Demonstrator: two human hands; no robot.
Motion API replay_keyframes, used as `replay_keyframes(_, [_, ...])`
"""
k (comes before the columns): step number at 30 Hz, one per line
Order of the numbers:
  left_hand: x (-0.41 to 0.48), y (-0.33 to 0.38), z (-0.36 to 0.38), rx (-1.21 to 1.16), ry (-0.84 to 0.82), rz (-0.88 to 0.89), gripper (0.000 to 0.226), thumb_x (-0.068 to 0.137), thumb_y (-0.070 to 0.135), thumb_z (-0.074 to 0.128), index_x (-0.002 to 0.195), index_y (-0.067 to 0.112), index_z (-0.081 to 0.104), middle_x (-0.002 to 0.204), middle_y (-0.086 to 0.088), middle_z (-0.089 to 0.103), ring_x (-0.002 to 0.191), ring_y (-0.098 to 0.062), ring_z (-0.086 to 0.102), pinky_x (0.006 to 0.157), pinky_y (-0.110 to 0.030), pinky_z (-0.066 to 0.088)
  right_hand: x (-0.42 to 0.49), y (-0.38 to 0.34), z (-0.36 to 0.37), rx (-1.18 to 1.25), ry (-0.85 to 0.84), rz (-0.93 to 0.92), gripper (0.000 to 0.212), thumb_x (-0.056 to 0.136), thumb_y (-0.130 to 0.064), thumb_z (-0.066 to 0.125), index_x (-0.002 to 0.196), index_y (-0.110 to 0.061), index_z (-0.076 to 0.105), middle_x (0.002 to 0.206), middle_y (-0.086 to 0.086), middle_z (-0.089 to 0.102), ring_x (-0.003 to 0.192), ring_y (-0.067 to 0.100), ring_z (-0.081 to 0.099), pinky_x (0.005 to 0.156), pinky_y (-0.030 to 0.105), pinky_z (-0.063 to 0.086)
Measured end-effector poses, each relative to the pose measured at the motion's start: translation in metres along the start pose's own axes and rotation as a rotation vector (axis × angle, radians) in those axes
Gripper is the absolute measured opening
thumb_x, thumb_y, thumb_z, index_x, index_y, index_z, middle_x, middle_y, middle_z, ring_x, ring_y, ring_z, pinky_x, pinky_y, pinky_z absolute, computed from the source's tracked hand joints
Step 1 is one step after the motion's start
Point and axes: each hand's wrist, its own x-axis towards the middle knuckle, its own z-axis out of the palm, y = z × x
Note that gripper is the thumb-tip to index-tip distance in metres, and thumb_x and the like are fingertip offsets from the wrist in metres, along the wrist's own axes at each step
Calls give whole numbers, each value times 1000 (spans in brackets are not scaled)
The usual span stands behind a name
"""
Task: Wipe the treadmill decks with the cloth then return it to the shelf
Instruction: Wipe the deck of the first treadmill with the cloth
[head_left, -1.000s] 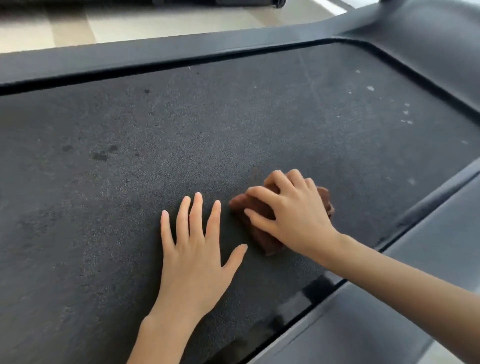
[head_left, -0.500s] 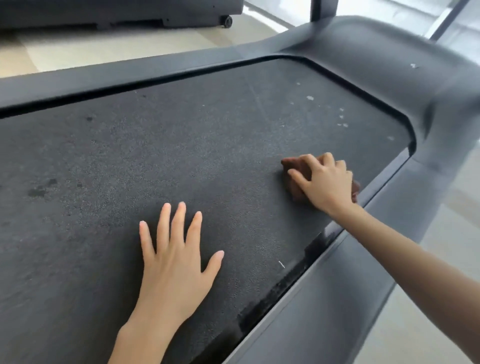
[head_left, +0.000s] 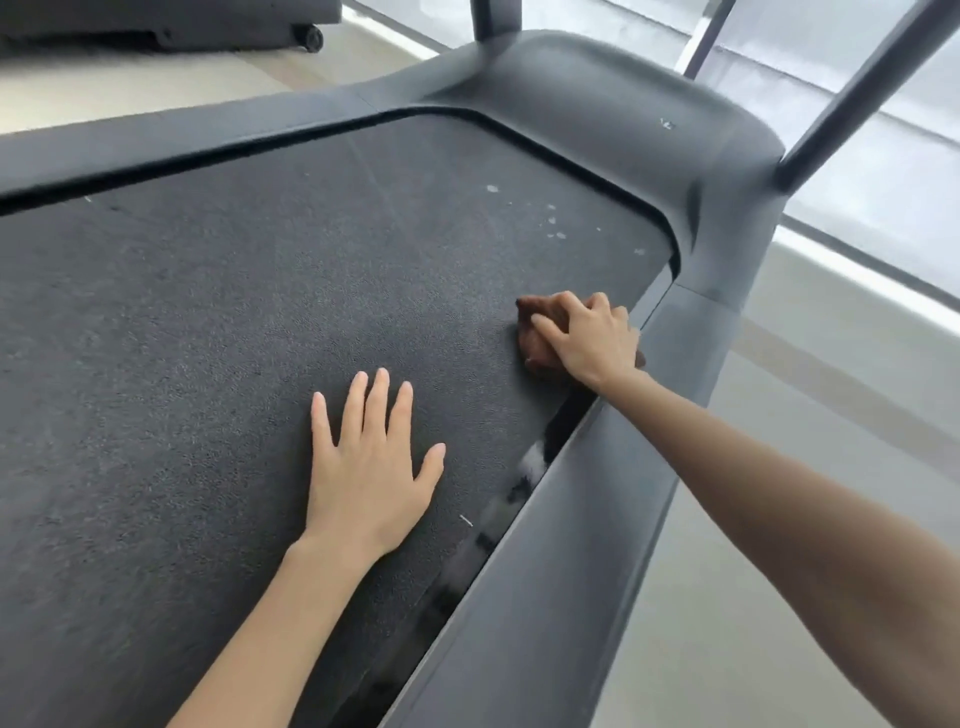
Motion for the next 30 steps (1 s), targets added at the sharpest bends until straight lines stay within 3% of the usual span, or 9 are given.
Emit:
replay_keyframes(7, [0,-1,-4,-6,5,16,68,91,52,24,145,11,27,153,-15,22,143,-28,13,113,-56,7,-84,-42,7,-44,85,-353,45,85,-63,41,120,-38,52,109,4,51,100,31,45,83,42,36])
replay_keyframes(11, [-3,-2,-3,-4,-9,35,67,91,51,26,143,8,32,151,-18,27,142,-31,18,112,-58,12,-79,-46,-2,-16,6,-382,40,86,-58,50,119,-36,56,109,1,51,101,26,44,84,40,38])
replay_keyframes(15, [-4,1,-3,-73,14,60,71,83,46,24,132,-1,47,140,-26,41,133,-39,34,105,-64,24,-75,-37,3,18,85,-461,36,86,-54,54,115,-33,61,104,2,54,96,24,47,80,41,40])
replay_keyframes(18, [4,10,-5,-93,18,27,73,81,47,26,128,-4,50,137,-29,44,131,-42,36,102,-68,23,-62,-31,5,30,132,-508,34,83,-52,58,108,-30,65,97,4,56,89,25,50,75,40,43])
replay_keyframes(21, [19,17,-2,-62,3,27,74,83,49,25,132,-2,46,141,-26,39,135,-39,32,106,-65,18,-40,-23,11,55,175,-504,35,83,-52,57,106,-28,67,93,4,57,85,25,51,72,39,43])
replay_keyframes(25, [50,23,5,-15,-41,23,70,91,53,31,145,8,26,154,-15,18,144,-27,10,113,-57,5,12,1,14,35,172,-395,36,83,-53,57,108,-29,65,97,4,55,94,27,50,79,41,43])
replay_keyframes(30, [90,33,9,29,-42,94,75,87,56,9,148,14,17,157,-7,11,145,-20,3,115,-53,0,95,48,16,13,159,-264,39,85,-52,56,114,-26,61,104,9,55,103,32,49,88,42,42])
